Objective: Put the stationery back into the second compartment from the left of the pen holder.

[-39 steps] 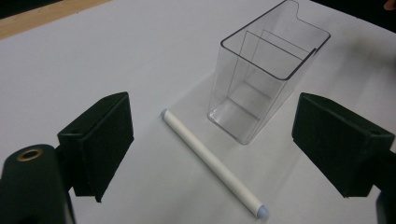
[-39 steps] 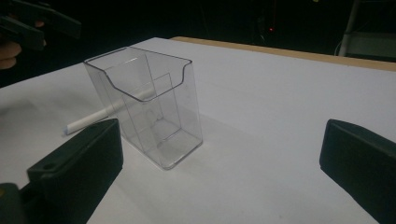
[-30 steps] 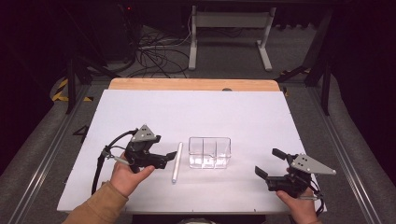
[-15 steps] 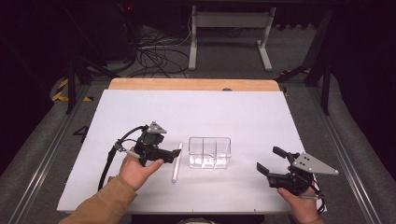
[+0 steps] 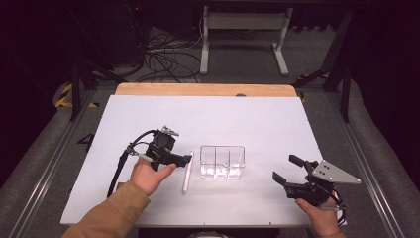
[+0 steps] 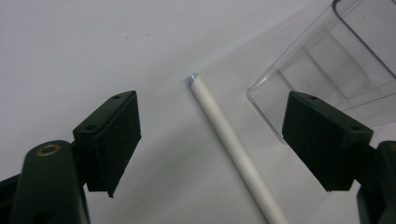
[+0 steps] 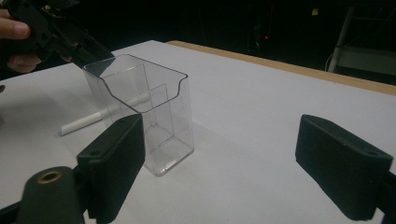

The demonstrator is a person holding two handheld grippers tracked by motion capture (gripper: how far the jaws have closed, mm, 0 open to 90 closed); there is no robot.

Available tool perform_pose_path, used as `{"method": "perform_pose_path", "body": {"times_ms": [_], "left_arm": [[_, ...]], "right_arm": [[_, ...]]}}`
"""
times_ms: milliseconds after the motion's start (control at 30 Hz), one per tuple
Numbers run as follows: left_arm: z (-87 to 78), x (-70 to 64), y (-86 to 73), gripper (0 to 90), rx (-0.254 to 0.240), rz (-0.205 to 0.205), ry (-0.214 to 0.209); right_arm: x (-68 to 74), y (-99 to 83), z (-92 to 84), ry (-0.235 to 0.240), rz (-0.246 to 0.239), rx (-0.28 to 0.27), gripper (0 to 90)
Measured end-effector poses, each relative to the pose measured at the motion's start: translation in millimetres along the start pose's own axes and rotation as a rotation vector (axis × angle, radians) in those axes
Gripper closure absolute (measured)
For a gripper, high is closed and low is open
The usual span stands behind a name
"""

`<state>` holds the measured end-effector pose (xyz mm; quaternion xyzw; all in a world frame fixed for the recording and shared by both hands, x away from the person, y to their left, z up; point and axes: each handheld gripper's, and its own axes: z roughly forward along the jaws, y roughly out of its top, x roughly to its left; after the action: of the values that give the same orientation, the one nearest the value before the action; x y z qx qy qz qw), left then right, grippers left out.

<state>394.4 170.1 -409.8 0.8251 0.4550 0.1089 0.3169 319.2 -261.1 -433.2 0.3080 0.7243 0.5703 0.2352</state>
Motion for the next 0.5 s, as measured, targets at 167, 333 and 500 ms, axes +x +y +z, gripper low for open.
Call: {"method": "perform_pose_path", "body": {"times_ms": [167,333,500], "left_arm": [[0.7,-5.4,-1.0,27.7,0.003,0.009,0.076],[6.2,-6.2,0.9,34.8,0.044,-0.016,0.082],[13.7,-7.4,5.7,40.8,0.128,-0.067,0.042]], "right_arm": [[-0.2,-0.2,-0.5,0.003,0.002,0.0,17.3],[0.0,0.1,-0.4,0.007,-0.001,-0.003,17.8],[-0.1,0.0,-0.6,0.007,-0.001,-0.002,17.9]]}}
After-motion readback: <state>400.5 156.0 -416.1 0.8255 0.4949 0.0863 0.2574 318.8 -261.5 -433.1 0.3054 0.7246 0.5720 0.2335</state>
